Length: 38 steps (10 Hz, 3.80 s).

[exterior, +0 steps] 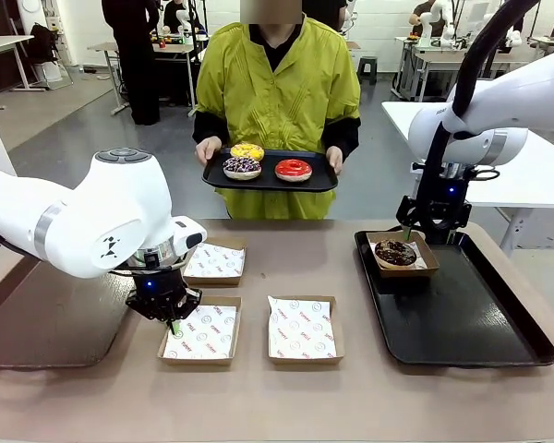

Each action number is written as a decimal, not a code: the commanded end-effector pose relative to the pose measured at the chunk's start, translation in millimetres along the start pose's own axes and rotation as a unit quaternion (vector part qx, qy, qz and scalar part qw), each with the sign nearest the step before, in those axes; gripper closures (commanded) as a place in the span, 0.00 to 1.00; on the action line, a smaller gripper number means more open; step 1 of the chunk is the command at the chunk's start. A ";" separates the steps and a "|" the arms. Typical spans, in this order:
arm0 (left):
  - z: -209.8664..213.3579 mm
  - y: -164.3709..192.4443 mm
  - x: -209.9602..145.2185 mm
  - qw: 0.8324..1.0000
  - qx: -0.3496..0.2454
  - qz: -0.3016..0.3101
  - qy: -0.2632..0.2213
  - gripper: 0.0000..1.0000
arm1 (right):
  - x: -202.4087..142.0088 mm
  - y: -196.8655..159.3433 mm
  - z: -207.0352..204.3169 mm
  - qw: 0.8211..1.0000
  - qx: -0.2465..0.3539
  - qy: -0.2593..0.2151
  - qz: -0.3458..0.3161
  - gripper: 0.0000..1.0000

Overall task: Individually package the donuts and arrange them on the tray.
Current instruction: Place the picked Paper togo box on the Handle tray while simultaneously picking up another Paper togo box from the table with the other hand.

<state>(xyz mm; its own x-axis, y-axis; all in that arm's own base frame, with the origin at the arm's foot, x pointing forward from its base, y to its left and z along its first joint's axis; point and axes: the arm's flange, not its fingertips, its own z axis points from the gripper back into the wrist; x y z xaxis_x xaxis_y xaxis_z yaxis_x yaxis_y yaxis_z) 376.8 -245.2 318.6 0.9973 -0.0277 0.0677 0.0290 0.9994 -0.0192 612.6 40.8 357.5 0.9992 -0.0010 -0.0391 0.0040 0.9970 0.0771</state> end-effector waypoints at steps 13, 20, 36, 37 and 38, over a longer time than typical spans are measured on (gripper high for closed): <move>223.6 39.5 59.8 0.998 -0.004 0.010 -0.059 1.00 | -141.9 -111.5 80.1 0.953 0.291 -0.086 0.024 0.00; 243.9 38.7 159.0 0.997 0.032 -0.011 -0.065 1.00 | -284.7 -128.7 48.9 0.855 0.444 -0.266 0.043 0.00; 227.0 33.7 167.2 0.998 0.020 -0.007 -0.057 1.00 | -260.3 -123.0 58.4 0.865 0.450 -0.216 0.043 0.00; 227.0 33.7 167.2 0.998 0.020 -0.007 -0.057 1.00 | -260.3 -123.0 58.4 0.865 0.450 -0.216 0.043 0.00; 227.0 33.7 167.2 0.998 0.020 -0.007 -0.057 1.00 | -260.3 -123.0 58.4 0.865 0.450 -0.216 0.043 0.00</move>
<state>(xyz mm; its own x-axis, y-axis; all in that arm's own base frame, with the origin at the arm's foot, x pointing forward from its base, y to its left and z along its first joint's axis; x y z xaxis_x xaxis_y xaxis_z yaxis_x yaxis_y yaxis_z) 530.3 -212.3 553.1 0.9836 -0.0421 0.1753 0.0393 0.9990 0.0197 359.8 -86.5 419.9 0.9214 -0.1586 0.3549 -0.2223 0.5340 0.8157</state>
